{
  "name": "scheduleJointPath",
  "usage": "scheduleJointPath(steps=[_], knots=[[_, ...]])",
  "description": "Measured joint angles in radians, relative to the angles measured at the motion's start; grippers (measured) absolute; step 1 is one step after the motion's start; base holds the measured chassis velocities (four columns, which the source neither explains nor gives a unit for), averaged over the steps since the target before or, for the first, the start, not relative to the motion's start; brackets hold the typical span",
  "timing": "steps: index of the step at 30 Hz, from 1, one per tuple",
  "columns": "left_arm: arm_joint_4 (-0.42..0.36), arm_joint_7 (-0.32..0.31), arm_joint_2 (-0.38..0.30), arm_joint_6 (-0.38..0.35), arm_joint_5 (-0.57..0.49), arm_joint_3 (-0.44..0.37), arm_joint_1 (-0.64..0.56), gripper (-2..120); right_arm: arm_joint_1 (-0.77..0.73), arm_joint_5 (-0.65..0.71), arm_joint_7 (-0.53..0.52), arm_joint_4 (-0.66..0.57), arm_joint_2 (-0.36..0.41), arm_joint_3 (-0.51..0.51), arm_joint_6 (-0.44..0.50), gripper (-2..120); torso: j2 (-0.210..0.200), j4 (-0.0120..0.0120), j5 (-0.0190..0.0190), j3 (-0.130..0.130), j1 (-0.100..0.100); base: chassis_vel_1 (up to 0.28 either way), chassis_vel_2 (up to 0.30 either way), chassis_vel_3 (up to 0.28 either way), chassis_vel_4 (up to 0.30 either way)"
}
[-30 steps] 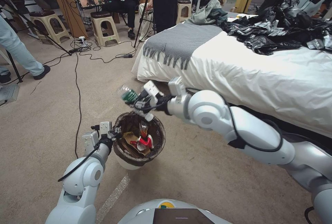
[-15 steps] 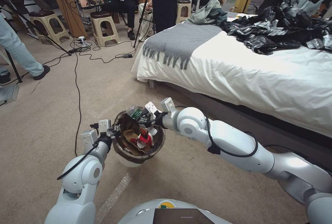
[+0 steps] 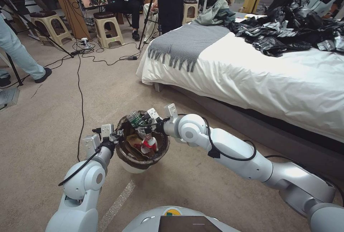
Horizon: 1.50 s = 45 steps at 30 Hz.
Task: Pick up the trash bin, then pick up the garbage from the floor and place it into the trash bin.
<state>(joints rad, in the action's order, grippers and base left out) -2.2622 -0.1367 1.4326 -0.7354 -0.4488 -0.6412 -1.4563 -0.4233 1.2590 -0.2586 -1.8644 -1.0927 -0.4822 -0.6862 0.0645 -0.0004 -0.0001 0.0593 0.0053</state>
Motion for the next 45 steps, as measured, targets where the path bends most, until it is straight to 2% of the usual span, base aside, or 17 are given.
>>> scheduleJointPath(steps=[3,4,10,13,25,33,37,39,40,42,43,44,45], knots=[[0.000,-0.001,0.001,0.000,-0.001,0.000,0.005,5,0.007,0.009,-0.016,0.001,-0.011,0.001,0.002,68,0.000,0.0000,0.0000,0.000,0.000,0.000,0.000,0.000,0.000],[0.000,-0.001,0.001,0.000,-0.001,0.000,0.005,5,0.007,0.009,-0.016,0.001,-0.011,0.001,0.002,68,0.000,0.0000,0.0000,0.000,0.000,0.000,0.000,0.000,0.000],[0.002,-0.006,0.000,0.000,-0.002,-0.002,0.004,5,0.019,0.028,-0.054,-0.017,-0.011,0.014,-0.006,93,0.000,0.0000,0.0001,0.000,0.000,0.000,0.000,0.000,0.000],[0.006,-0.006,0.000,0.000,-0.002,-0.002,0.006,5,0.027,0.035,-0.070,-0.032,0.001,0.018,-0.010,99,0.000,0.0000,0.0000,0.000,0.000,0.000,0.000,0.000,0.000],[-0.003,-0.008,-0.006,0.000,-0.006,-0.005,0.002,5,0.037,0.065,-0.090,-0.122,0.052,0.092,-0.010,100,0.000,0.0000,0.0003,0.000,0.000,0.000,0.000,0.000,0.000],[-0.003,-0.010,-0.004,0.000,-0.006,-0.001,0.002,5,0.041,0.075,-0.108,-0.181,0.078,0.225,0.023,100,0.000,-0.0001,0.0002,0.000,0.000,0.000,0.000,0.000,0.000],[-0.010,-0.010,-0.004,0.000,-0.007,-0.002,-0.001,5,0.009,-0.050,-0.143,-0.201,0.127,0.311,0.163,100,0.000,0.0003,0.0001,0.000,0.000,0.000,0.000,0.000,0.000],[-0.011,-0.010,-0.003,0.000,-0.009,-0.002,-0.001,5,-0.006,-0.093,-0.146,-0.201,0.134,0.328,0.179,100,0.000,0.0002,0.0002,0.000,0.000,0.000,0.000,0.000,0.000],[-0.011,-0.011,-0.003,0.000,-0.011,-0.001,-0.001,5,-0.059,-0.239,-0.146,-0.196,0.154,0.392,0.213,100,0.000,0.0002,0.0004,0.000,0.000,0.000,0.000,0.000,0.000],[-0.012,-0.012,-0.003,0.000,-0.011,0.000,-0.001,5,-0.080,-0.287,-0.144,-0.194,0.160,0.418,0.223,100,0.000,0.0001,0.0003,0.000,0.000,0.000,0.000,0.000,0.000],[-0.012,-0.013,-0.003,0.000,-0.012,0.003,0.000,5,-0.163,-0.441,-0.135,-0.180,0.168,0.517,0.257,100,0.000,-0.0002,0.0004,0.000,0.000,0.000,0.000,0.000,0.000],[-0.012,-0.013,-0.003,0.000,-0.012,0.003,0.000,5,-0.163,-0.441,-0.135,-0.180,0.168,0.517,0.257,100,0.000,-0.0002,0.0004,0.000,0.000,0.000,0.000,0.000,0.000],[-0.012,-0.014,-0.001,0.000,-0.013,0.005,0.001,5,-0.222,-0.529,-0.130,-0.171,0.166,0.583,0.282,100,0.000,-0.0004,0.0005,0.000,0.000,0.000,0.000,0.000,0.000]])
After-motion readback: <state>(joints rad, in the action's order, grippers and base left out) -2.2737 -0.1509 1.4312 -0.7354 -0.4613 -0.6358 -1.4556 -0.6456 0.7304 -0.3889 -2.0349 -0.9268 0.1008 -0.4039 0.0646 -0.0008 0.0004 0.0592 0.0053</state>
